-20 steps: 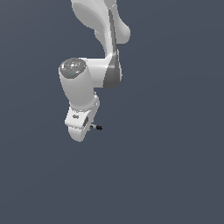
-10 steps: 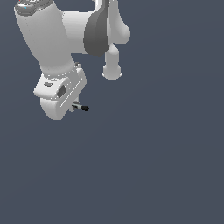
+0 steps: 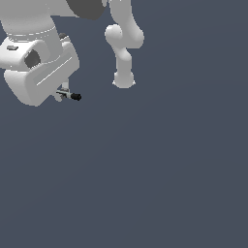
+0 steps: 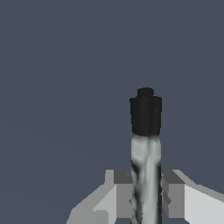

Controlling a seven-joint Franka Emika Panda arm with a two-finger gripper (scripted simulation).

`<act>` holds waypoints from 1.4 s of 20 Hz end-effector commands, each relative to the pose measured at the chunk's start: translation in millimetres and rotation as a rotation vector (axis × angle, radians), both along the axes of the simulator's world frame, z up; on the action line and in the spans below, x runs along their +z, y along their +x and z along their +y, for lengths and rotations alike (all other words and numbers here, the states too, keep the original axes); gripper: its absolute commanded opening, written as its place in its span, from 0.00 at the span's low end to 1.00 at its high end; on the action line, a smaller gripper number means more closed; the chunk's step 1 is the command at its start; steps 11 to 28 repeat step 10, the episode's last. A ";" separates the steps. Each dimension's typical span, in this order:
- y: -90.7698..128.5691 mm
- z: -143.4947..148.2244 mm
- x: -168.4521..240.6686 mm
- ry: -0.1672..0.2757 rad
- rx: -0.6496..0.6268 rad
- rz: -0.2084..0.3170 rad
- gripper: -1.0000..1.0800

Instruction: Pick up the object and move it to a goal position.

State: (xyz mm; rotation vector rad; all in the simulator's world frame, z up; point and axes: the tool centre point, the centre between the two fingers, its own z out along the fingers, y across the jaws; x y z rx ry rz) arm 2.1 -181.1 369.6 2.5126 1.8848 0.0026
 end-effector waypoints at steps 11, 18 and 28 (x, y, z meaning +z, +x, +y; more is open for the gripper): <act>-2.5 -13.9 32.9 0.000 0.000 0.002 0.00; -2.5 -13.9 32.9 0.000 0.000 0.002 0.00; -2.5 -13.9 32.9 0.000 0.000 0.002 0.00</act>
